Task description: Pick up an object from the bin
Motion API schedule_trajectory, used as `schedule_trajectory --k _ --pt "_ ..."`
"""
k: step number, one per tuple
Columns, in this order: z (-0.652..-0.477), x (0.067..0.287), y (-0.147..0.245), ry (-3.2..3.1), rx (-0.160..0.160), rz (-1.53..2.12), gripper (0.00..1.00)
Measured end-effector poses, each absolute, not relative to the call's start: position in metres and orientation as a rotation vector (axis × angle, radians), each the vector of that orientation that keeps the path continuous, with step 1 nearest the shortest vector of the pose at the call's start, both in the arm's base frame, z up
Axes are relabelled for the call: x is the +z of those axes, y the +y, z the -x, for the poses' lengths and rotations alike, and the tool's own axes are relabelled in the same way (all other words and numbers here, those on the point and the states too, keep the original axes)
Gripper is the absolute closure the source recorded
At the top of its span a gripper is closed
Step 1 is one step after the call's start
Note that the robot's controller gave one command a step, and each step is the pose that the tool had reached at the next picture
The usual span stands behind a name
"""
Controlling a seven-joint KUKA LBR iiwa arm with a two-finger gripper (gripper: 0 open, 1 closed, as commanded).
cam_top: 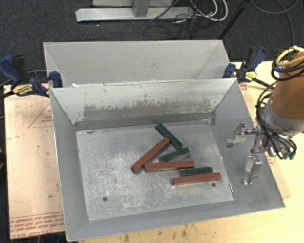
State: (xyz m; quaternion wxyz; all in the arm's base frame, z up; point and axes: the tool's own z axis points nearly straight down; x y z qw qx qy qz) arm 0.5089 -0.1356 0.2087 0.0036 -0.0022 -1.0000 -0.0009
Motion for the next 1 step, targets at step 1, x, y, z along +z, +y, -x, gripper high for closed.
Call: schedule_trajectory --k 1 --pt "-0.5108 0.213 -0.135 -3.143 0.0 0.001 0.0"
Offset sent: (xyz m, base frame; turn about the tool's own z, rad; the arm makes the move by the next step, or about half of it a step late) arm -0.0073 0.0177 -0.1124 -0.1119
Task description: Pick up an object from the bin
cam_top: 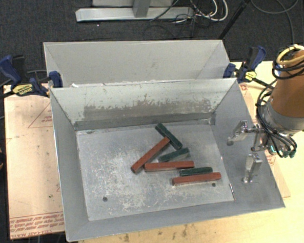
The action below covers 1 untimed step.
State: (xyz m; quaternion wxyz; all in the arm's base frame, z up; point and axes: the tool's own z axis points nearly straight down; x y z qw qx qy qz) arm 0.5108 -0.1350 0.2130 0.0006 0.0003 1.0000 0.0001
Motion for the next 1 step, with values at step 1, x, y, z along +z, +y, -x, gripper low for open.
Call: schedule_trajectory --k 1 --pt "-0.5074 0.1549 -0.1265 3.134 -0.001 0.082 0.0"
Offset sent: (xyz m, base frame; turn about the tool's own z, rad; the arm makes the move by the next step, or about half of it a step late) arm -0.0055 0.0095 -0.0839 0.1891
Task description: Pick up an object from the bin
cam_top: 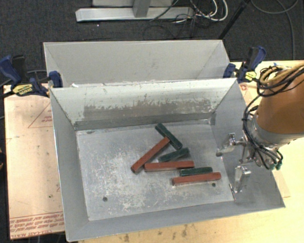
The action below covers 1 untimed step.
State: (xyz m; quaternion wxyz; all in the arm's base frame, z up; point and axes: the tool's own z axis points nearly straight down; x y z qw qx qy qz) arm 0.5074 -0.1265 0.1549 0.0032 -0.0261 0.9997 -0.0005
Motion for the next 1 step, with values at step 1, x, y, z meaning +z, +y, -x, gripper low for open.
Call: schedule_trajectory --k 1 --pt "-0.5045 0.1259 -0.125 3.144 0.003 -0.098 0.0"
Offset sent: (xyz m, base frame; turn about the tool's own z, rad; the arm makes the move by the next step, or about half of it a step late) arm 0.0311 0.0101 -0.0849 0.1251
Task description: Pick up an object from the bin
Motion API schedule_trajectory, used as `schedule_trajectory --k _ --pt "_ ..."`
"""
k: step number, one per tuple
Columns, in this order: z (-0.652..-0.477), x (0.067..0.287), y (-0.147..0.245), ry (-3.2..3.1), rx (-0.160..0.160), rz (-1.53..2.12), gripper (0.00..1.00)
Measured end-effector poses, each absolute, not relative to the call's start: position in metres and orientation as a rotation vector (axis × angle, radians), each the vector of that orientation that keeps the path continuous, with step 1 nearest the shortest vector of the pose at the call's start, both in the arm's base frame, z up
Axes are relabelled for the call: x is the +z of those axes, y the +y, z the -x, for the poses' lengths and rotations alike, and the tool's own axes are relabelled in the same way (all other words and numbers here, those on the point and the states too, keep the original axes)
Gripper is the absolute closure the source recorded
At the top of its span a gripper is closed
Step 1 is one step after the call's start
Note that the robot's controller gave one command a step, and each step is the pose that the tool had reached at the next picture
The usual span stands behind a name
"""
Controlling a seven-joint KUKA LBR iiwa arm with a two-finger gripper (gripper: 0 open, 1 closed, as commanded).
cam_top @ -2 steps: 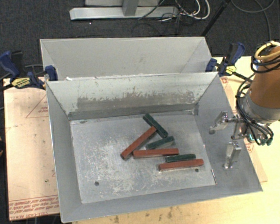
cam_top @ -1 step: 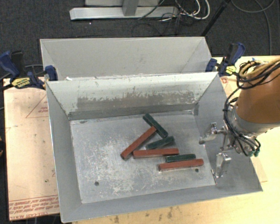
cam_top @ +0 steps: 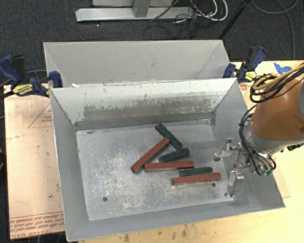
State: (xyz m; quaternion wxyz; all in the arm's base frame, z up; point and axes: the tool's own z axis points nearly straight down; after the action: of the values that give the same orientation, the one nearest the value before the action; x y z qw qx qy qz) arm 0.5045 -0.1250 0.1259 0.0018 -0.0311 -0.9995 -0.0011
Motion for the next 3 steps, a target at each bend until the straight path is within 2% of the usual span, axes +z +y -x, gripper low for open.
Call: schedule_trajectory --k 1,2,3 --pt "-0.544 0.075 -0.117 -3.157 0.003 0.115 1.0" --pt "-0.544 0.075 -0.117 -3.157 0.003 0.114 1.0" --pt "-0.548 0.233 -0.096 -3.148 0.0 0.058 1.0"
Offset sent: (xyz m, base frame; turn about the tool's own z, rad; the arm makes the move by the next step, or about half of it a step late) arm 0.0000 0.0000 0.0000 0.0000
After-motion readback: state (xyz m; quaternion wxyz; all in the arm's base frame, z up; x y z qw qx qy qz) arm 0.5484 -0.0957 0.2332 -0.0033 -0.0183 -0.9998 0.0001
